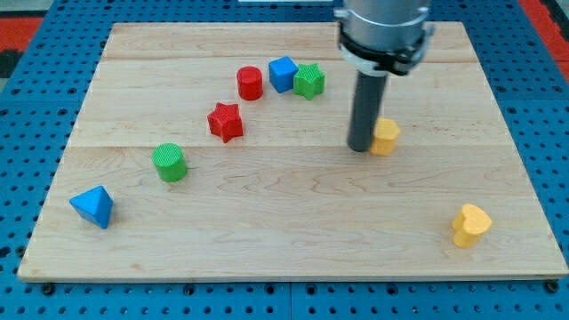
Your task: Slide the yellow hexagon above the yellow heart
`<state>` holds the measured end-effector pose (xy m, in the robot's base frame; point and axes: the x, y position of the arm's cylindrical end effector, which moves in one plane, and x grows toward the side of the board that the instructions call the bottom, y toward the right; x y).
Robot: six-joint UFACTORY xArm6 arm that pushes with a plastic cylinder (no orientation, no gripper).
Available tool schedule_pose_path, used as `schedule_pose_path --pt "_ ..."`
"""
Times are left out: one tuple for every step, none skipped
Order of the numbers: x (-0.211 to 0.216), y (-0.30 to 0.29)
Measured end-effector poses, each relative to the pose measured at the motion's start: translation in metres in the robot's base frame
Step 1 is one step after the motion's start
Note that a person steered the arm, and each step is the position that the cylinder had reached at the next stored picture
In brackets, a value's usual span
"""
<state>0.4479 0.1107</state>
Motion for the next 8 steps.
schedule_pose_path --pt "-0.016 -0.03" --pt "-0.038 -0.035" --pt "-0.04 -0.009" --pt "-0.035 0.055" --pt "-0.009 0.061" --pt "0.027 0.106" --pt "-0.005 0.116" --pt "0.017 0.163"
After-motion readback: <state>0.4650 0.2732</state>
